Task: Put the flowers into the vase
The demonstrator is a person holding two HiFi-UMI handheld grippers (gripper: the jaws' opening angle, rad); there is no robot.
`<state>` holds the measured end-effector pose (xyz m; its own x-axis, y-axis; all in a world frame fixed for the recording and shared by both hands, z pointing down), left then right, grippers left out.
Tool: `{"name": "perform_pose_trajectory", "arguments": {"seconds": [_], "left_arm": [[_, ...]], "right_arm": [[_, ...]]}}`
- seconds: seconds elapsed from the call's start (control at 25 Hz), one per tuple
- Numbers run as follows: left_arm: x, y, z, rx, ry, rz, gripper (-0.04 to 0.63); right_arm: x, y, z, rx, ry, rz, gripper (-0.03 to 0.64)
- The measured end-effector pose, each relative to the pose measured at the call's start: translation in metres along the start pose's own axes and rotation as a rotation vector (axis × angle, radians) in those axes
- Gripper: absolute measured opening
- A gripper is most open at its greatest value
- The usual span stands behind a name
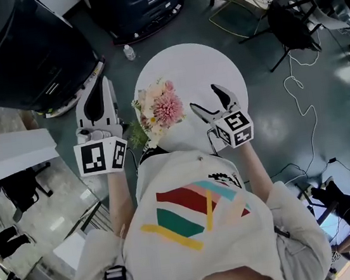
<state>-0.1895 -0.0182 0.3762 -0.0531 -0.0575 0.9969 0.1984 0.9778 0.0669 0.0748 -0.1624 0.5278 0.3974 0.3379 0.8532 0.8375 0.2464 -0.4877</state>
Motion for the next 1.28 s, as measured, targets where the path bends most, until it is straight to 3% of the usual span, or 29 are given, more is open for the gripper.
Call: {"name": "perform_pose_trajectory", "arguments": {"seconds": [0.08, 0.12, 0.16, 0.2, 0.24, 0.36, 0.56, 1.28], "left_arm": [[-0.008, -0.002, 0.003, -0.008, -0.010, -0.017, 0.008], [-0.013, -0.003, 0.003, -0.012, -0.012, -0.026, 0.008], [-0.017, -0.003, 0.004, -0.015, -0.013, -0.036, 0.008], [-0.021, -0.004, 0.003, -0.016, -0.013, -0.045, 0.008], [-0.025, -0.005, 0.002, -0.016, -0.012, -0.054, 0.008], [-0.035, -0.006, -0.007, 0.002, -0.024, -0.073, 0.008], [-0.047, -0.013, -0.025, 0.049, -0.048, -0.091, 0.008], [-0.056, -0.005, -0.041, 0.075, -0.088, -0.113, 0.008]], "right_arm": [[-0.032, 0.020, -0.015, 0.090, -0.070, -0.131, 0.396], [-0.050, 0.033, -0.020, 0.139, -0.094, -0.202, 0.349], [-0.068, 0.046, -0.023, 0.199, -0.104, -0.270, 0.217], [-0.085, 0.058, -0.025, 0.265, -0.098, -0.332, 0.042], [-0.100, 0.069, -0.025, 0.323, -0.076, -0.390, 0.011], [-0.134, 0.090, -0.011, 0.367, 0.003, -0.515, 0.011], [-0.156, 0.104, 0.018, 0.268, 0.084, -0.607, 0.011], [-0.162, 0.100, 0.049, 0.206, 0.146, -0.609, 0.011]]}}
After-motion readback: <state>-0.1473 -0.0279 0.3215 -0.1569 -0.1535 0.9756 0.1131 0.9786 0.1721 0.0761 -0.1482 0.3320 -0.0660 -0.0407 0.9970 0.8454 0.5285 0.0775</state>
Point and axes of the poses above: the fingertips, and each gripper's own axes: y backward along the fingers, z to its left, x out of its underside, the point moved 7 cm from there along y, backward along the fingers, and after that the axes turned 5 degrees about -y, right-handed, at the moved point
